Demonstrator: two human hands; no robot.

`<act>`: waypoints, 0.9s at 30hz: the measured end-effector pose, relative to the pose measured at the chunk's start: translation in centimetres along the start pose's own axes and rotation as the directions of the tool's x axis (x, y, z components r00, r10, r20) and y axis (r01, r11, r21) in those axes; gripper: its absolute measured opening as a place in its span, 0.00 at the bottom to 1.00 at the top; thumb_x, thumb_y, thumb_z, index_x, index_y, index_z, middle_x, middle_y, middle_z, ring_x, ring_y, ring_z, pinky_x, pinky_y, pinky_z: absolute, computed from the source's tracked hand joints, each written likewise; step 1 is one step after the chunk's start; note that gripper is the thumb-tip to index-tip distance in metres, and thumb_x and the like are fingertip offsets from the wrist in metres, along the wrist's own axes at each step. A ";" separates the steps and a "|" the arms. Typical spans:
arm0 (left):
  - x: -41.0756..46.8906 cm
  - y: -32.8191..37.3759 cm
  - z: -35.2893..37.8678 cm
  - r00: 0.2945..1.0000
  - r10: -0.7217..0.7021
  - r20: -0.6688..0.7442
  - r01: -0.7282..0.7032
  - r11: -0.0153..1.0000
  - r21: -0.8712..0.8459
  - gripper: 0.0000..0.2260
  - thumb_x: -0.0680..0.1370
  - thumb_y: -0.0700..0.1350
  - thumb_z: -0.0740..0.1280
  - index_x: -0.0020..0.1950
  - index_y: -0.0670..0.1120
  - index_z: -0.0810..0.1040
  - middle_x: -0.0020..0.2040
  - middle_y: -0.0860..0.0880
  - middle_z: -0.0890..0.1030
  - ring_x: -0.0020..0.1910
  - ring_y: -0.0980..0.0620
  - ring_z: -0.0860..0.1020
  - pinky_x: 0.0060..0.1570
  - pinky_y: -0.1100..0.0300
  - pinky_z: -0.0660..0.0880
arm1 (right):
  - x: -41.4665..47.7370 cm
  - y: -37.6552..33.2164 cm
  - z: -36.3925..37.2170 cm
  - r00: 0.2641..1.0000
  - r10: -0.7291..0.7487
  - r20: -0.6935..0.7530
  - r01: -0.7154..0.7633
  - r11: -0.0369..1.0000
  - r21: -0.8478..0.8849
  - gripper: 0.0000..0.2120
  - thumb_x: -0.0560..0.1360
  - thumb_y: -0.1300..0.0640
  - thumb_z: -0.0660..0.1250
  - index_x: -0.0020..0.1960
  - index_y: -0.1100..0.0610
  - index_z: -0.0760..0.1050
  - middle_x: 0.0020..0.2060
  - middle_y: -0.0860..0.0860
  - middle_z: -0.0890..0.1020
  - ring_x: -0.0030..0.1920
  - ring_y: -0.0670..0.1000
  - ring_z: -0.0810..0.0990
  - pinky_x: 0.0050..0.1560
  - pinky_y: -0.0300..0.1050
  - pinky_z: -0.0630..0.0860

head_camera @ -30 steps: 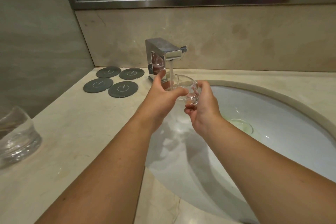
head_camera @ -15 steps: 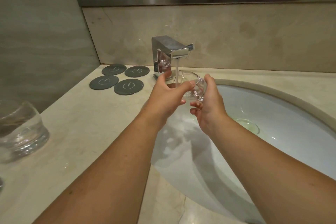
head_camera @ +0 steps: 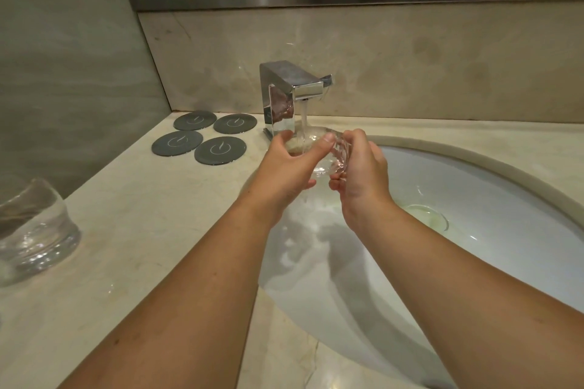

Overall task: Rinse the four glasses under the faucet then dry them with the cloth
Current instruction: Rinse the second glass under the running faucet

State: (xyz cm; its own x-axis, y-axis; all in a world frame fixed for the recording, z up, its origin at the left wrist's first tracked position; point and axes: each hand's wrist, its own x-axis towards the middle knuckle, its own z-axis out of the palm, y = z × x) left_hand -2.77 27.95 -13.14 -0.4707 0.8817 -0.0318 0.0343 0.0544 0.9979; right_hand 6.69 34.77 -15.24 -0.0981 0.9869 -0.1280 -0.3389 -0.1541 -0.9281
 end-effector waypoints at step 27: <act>-0.6 0.5 0.1 0.988 0.154 -0.020 -0.153 0.987 0.043 0.46 0.66 0.57 0.82 0.81 0.56 0.66 0.64 0.53 0.81 0.63 0.55 0.83 0.61 0.51 0.82 | 0.2 0.3 0.1 0.987 0.155 0.038 -0.155 0.988 0.001 0.25 0.78 0.33 0.65 0.58 0.53 0.82 0.46 0.49 0.85 0.32 0.49 0.76 0.30 0.43 0.71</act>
State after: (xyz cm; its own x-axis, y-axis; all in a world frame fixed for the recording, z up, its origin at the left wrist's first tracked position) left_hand -2.40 27.46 -12.59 -0.4774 0.8700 0.1234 0.1435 -0.0613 0.9878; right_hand 6.52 34.94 -15.50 -0.1852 0.9485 -0.2572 -0.3208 -0.3057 -0.8964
